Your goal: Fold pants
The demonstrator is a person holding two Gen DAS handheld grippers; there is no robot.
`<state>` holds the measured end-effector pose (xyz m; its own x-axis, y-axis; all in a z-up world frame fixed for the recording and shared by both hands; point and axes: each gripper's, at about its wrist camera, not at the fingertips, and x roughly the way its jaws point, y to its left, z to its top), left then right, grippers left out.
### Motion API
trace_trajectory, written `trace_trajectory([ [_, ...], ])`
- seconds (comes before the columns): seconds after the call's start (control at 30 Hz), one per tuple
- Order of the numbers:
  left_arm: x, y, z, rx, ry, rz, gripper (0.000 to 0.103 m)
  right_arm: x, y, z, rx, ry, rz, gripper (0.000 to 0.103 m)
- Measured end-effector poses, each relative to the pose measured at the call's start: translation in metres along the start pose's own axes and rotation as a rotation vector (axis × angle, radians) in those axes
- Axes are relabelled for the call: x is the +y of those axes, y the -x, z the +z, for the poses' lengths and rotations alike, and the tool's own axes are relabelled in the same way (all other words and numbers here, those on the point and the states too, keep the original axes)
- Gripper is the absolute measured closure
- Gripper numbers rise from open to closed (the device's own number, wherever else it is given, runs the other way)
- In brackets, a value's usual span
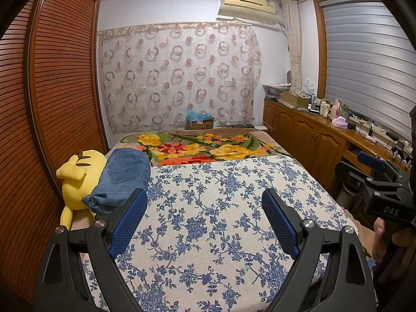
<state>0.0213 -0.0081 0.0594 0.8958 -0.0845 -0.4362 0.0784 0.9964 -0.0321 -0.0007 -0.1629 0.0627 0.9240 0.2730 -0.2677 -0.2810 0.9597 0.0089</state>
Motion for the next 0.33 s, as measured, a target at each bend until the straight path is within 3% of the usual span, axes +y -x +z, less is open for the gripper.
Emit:
trace_trajectory([
  [0.33, -0.001, -0.0001, -0.0004, 0.001, 0.0, -0.001, 0.013, -0.0004, 0.0036, 0.0009, -0.002, -0.002, 0.006, 0.001],
])
